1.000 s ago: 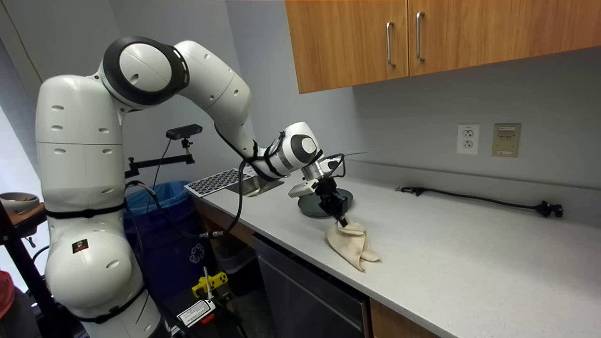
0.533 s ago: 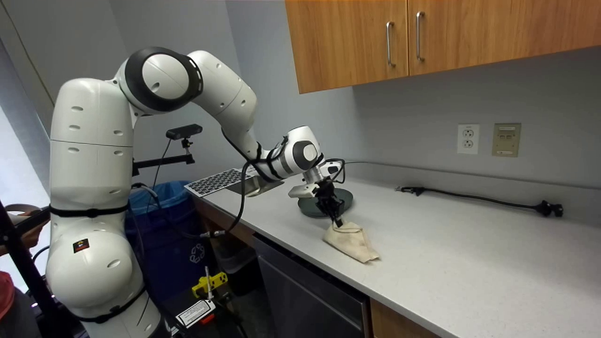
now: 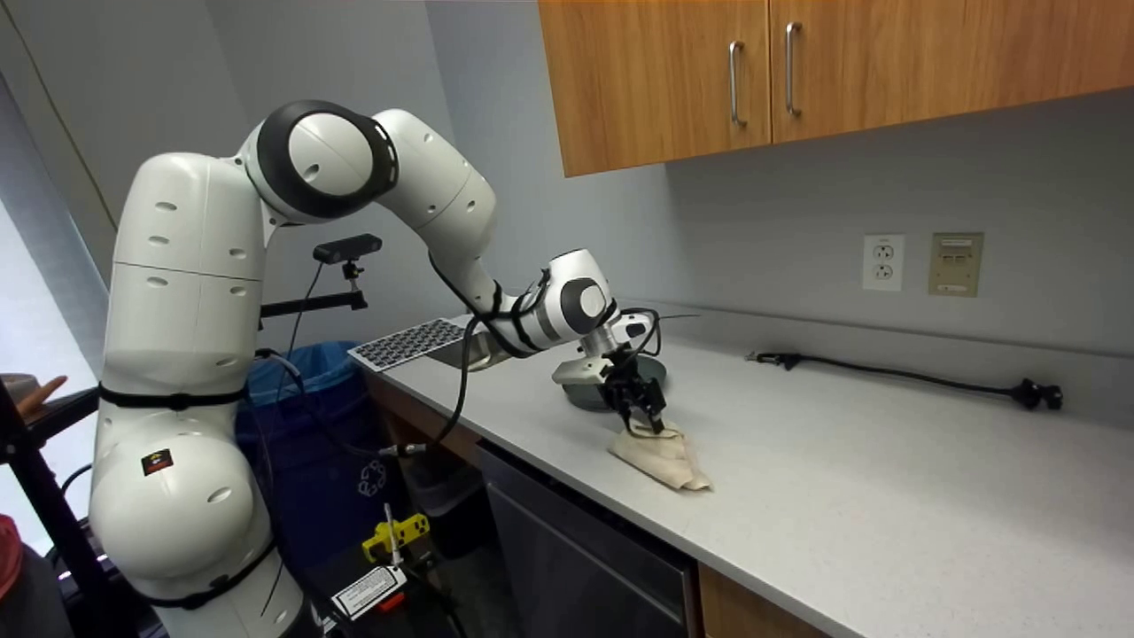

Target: Fold the towel into a triangle twice

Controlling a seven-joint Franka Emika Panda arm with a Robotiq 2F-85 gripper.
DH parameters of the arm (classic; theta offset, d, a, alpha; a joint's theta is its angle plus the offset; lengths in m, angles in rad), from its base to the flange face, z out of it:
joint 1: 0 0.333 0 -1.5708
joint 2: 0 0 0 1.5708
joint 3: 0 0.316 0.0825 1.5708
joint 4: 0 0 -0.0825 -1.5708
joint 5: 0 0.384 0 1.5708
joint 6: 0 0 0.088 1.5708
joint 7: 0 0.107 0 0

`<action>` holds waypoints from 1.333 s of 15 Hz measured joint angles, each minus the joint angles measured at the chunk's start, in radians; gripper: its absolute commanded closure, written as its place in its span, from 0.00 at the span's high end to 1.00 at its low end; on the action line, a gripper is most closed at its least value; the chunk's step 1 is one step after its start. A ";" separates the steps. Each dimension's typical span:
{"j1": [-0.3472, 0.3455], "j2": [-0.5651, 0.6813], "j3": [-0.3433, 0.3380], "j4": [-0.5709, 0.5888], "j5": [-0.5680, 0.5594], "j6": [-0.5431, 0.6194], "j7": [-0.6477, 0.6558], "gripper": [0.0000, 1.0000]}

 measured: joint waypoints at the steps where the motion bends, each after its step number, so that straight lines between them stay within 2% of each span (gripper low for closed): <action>1: 0.012 -0.001 -0.020 0.000 -0.022 0.019 0.017 1.00; 7: 0.065 -0.035 -0.120 -0.008 -0.139 0.098 0.141 1.00; 13: 0.054 -0.138 -0.131 -0.093 -0.138 0.097 0.152 1.00; 16: 0.026 -0.223 -0.111 -0.175 -0.090 0.096 0.115 1.00; 20: -0.035 -0.348 -0.060 -0.281 0.073 0.099 -0.054 1.00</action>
